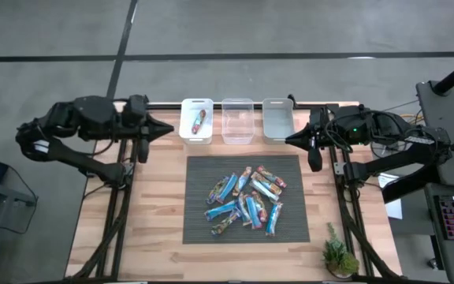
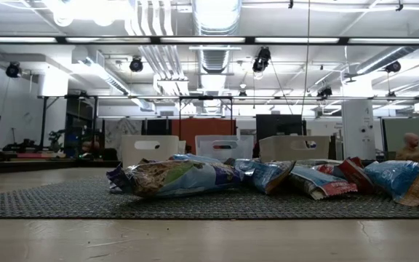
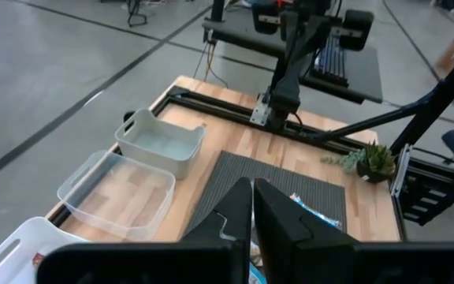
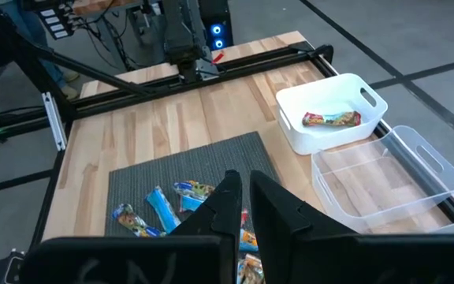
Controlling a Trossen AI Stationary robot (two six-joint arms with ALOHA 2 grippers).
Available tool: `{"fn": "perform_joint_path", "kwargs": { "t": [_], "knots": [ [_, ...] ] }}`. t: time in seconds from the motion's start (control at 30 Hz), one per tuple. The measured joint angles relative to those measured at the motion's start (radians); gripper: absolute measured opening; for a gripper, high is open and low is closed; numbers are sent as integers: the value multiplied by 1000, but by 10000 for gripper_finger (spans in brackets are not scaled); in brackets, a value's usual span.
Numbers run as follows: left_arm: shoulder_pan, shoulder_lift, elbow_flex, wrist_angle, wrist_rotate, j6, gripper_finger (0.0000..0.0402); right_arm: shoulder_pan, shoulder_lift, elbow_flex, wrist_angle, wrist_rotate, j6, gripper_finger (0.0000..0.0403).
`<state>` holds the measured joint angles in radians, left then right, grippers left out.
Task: Pick and place Granola Bars by type
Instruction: Put the red granola bar into the white bin
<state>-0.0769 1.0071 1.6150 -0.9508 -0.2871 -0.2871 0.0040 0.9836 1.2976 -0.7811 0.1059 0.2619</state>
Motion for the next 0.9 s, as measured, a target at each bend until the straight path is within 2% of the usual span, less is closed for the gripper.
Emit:
{"fn": "perform_joint_path", "kwargs": {
  "t": [0.5, 0.9],
  "knots": [
    [0, -54, 0, -1, 0, 24, 0, 0, 10, 0, -10, 0, 2, 22],
    [0, -52, 0, -3, 0, 24, 0, -2, 108, 0, -39, 0, 20, 22]
  ]
}}
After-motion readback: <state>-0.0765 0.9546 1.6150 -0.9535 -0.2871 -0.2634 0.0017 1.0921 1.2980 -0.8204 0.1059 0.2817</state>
